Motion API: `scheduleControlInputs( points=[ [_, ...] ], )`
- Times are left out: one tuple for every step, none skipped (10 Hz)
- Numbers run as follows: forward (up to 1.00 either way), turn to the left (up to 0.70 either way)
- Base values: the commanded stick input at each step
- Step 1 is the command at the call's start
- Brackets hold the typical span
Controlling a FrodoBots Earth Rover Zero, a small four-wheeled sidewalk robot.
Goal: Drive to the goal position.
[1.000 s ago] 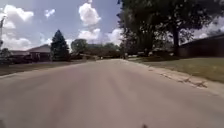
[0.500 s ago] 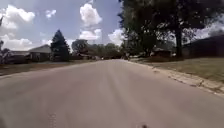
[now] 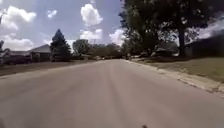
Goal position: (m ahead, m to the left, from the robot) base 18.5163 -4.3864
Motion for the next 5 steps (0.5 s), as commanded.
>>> scheduleControlInputs(
  points=[
    [0.85,0.00],
    [0.85,0.00],
    [0.85,0.00],
    [0.85,0.00],
    [0.85,0.00]
  ],
)
